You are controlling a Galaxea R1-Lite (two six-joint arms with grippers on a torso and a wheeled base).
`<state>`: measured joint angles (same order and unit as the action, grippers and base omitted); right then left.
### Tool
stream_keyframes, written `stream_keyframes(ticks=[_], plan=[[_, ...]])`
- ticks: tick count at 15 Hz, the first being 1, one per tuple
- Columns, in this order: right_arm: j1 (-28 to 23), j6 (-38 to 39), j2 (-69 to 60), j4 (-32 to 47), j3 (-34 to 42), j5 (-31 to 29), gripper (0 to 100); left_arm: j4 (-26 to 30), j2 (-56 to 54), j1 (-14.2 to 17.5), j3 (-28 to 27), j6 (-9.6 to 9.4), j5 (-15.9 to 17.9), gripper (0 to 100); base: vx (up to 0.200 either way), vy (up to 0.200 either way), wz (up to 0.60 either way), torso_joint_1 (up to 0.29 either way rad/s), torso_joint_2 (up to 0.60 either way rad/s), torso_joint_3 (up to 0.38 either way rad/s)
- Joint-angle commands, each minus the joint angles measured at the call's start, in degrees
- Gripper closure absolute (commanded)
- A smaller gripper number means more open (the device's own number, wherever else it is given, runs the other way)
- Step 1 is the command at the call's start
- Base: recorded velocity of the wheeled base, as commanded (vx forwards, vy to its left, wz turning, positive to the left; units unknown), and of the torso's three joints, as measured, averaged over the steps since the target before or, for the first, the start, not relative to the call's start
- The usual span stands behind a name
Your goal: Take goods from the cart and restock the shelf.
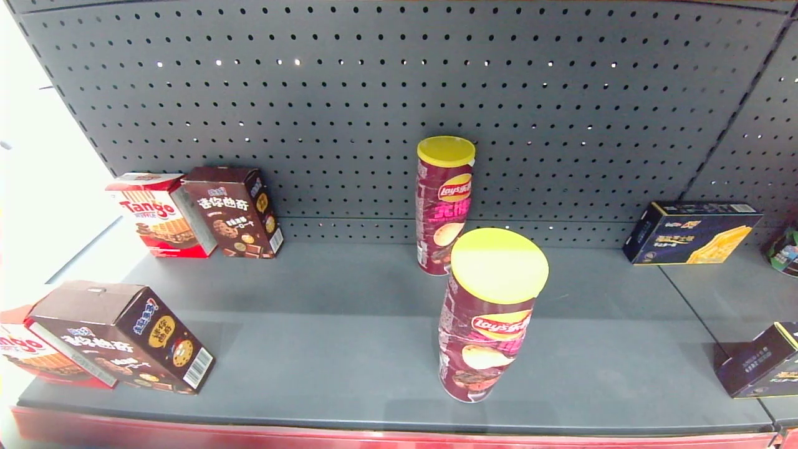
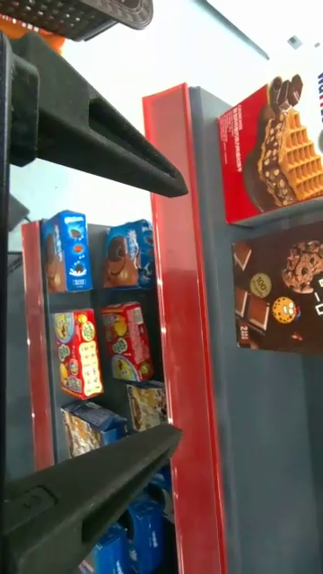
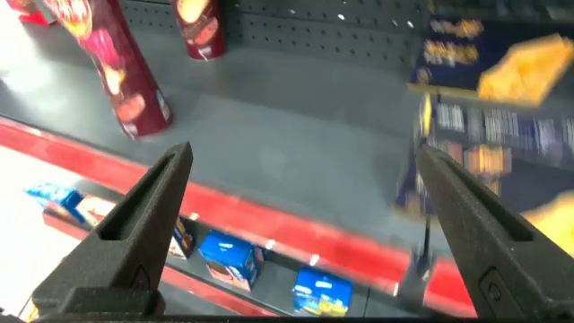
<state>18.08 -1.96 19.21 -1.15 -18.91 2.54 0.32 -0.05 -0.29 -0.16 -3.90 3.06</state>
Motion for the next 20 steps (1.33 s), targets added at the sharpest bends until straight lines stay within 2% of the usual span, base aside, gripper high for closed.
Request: stream_keyframes(ticks=[1, 4, 7, 11, 20], plan=[[1.2, -2.7, 19.7, -0.8, -9.6, 1.6, 0, 0.0, 0.2, 0.0, 0.1, 0.03, 0.0, 0, 0.0, 0.0, 0.0, 0.0, 0.0, 0.0], [5.8, -3.3, 31.1, -2.5, -14.0, 1.3, 0, 0.1, 0.3, 0.0, 0.0, 0.03, 0.0, 0, 0.0, 0.0, 0.0, 0.0, 0.0, 0.0], [8.9, -4.4, 39.1, -5.3, -14.5, 0.9, 0, 0.0, 0.2, 0.0, 0.1, 0.12, -0.1, 0, 0.0, 0.0, 0.0, 0.0, 0.0, 0.0], [13.5, -4.7, 44.2, -5.4, -14.9, -1.7, 0, 0.1, 0.3, 0.0, 0.0, 0.12, -0.1, 0, 0.0, 0.0, 0.0, 0.0, 0.0, 0.0], [18.1, -4.9, 52.4, -8.4, -16.8, -5.0, 0, 0.1, 0.2, 0.0, 0.0, 0.12, 0.0, 0, 0.0, 0.0, 0.0, 0.0, 0.0, 0.0]])
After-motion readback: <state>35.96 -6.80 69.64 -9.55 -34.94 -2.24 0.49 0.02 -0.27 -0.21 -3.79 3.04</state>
